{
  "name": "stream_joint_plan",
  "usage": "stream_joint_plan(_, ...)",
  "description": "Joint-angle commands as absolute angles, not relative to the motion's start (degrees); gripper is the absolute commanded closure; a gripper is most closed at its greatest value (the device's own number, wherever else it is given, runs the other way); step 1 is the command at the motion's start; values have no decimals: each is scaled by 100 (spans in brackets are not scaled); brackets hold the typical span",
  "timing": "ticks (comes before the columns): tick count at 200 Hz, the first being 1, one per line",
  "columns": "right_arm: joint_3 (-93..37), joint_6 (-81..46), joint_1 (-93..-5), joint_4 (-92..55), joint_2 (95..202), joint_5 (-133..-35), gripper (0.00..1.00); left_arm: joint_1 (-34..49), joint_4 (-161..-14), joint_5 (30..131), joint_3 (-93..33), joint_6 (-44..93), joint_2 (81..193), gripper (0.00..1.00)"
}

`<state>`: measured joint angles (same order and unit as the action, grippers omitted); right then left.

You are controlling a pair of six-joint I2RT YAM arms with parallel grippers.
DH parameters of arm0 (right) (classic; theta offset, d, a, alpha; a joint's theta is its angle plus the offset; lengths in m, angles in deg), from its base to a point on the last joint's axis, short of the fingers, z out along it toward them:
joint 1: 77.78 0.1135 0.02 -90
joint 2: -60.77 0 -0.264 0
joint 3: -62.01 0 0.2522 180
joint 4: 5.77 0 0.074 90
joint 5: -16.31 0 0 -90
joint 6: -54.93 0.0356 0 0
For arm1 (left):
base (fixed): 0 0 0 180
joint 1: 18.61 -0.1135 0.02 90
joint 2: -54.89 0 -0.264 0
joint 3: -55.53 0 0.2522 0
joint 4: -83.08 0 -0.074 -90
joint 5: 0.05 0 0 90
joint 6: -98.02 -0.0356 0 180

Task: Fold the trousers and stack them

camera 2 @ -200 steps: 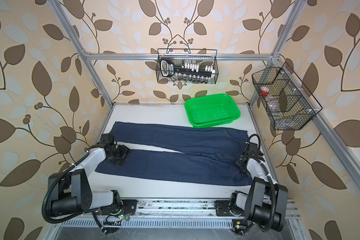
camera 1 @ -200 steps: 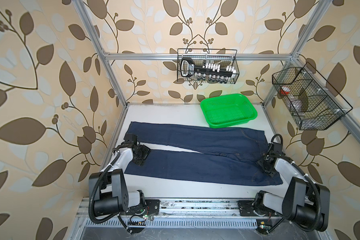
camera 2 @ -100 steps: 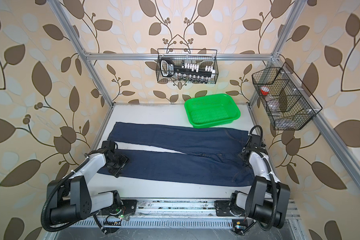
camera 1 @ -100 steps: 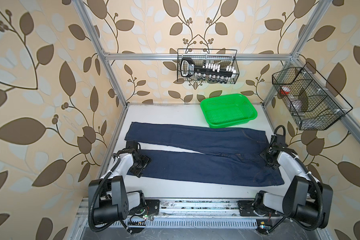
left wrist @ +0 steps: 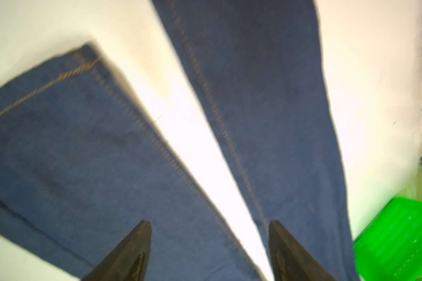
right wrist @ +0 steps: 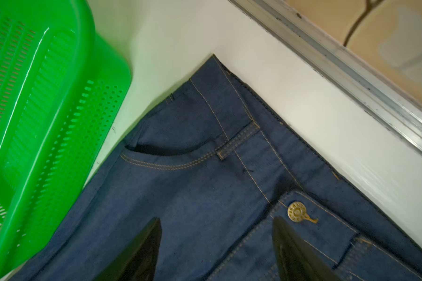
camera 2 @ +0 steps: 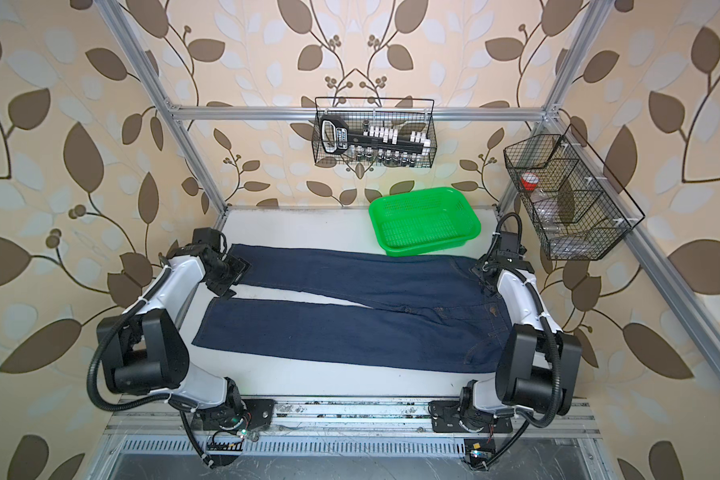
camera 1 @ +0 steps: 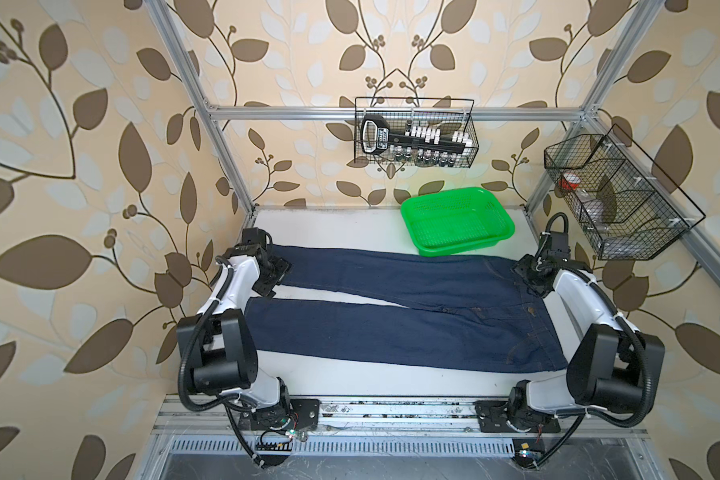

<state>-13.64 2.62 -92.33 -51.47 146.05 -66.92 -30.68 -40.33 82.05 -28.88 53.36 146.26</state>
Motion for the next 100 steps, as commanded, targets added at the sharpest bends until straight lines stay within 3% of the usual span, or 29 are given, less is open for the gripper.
stream_joint_plan(1,-1728,528,-9199,-5137,14988,-6746,27,-3099,-3924,8372,-3709,5787,15275,23)
stream_joint_plan(55,-2643,991,-9293,-5223,16131,-6565,27,-3092,-3245,8772,-6460,6716,17433,23)
stream_joint_plan(100,-2998,1051,-9349,-5196,16606,-6621,28,-3120,-3075,8981,-7973,6787,18663,24)
